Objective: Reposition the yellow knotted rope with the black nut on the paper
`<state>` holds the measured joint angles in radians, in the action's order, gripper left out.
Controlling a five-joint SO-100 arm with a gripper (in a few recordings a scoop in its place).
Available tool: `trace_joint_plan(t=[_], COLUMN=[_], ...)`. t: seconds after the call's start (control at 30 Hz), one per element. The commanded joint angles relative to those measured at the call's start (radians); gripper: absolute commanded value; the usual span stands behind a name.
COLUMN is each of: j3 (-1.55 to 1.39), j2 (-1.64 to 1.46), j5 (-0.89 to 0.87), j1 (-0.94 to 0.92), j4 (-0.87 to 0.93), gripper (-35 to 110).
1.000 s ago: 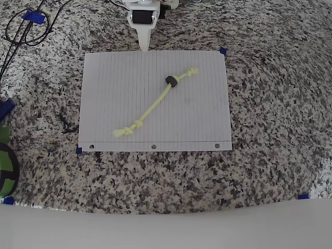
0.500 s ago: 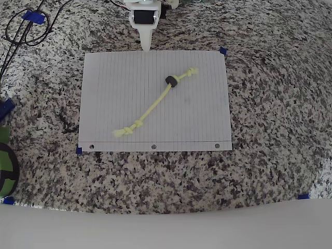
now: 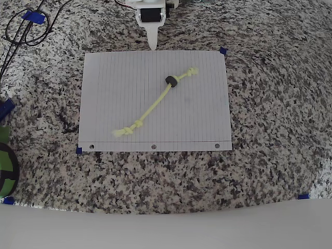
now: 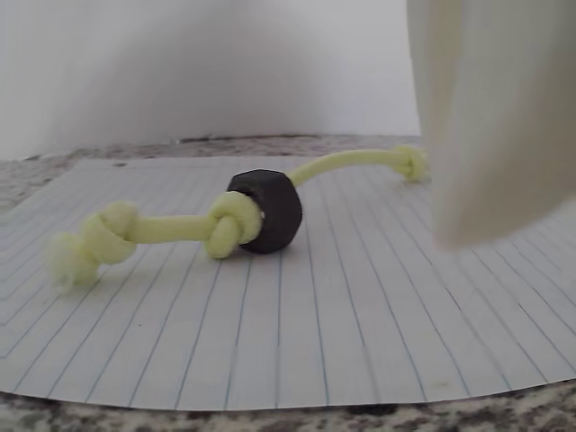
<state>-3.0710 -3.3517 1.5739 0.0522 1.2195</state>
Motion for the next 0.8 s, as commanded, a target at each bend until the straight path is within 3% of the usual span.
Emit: trace_joint_plan(t=[0.0, 0.77], j3=[0.091, 0.670], j2=[0.087, 0.871], j5=[-0.002, -0.002], j1=[0.028, 0.282], j4=[-0.021, 0.011], gripper=[0, 3])
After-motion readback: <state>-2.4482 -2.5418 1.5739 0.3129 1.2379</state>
